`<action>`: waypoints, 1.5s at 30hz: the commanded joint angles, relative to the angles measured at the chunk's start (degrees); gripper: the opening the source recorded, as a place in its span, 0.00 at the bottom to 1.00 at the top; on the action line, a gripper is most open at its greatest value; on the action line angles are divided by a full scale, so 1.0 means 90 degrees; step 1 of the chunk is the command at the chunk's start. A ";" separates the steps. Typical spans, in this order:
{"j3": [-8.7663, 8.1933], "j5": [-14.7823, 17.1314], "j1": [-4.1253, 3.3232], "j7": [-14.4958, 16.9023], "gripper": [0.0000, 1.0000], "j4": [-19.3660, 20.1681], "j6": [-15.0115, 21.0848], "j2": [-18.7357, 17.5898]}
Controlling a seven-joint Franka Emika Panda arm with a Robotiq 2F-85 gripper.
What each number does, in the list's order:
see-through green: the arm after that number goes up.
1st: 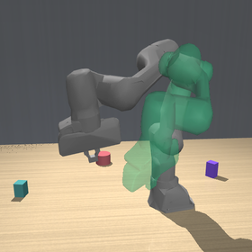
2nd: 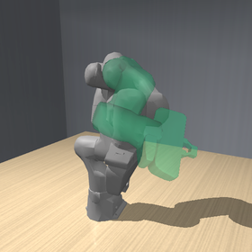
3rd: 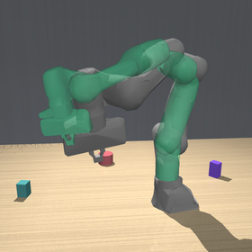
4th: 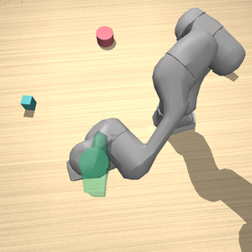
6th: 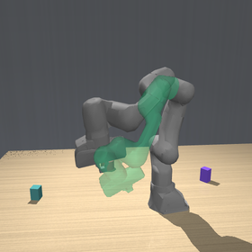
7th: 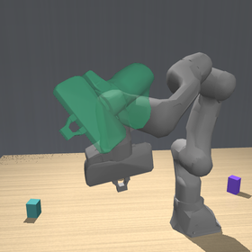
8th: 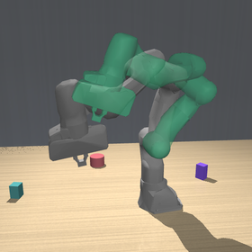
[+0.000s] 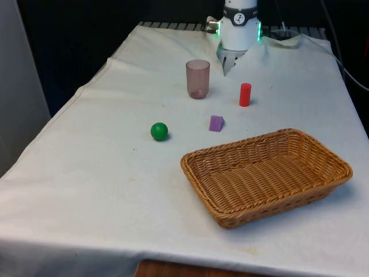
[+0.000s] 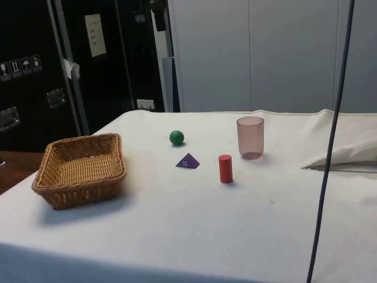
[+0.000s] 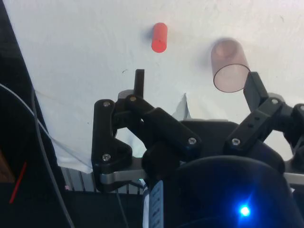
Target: Pick up the triangular block and place it into the basket.
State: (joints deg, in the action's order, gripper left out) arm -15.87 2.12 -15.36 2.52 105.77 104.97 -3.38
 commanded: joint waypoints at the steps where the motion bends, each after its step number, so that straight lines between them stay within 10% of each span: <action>1: 0.0000 0.0000 0.0006 0.0000 1.00 0.0006 0.0038 0.0006; 18: 0.0057 -0.0185 0.0000 -0.0064 1.00 0.0974 0.1114 0.0528; 45: 0.0038 -0.0146 0.0013 0.0045 1.00 0.1935 0.2349 0.0280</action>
State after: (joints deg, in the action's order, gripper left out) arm -15.53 0.80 -15.24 2.92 123.19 126.11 -0.86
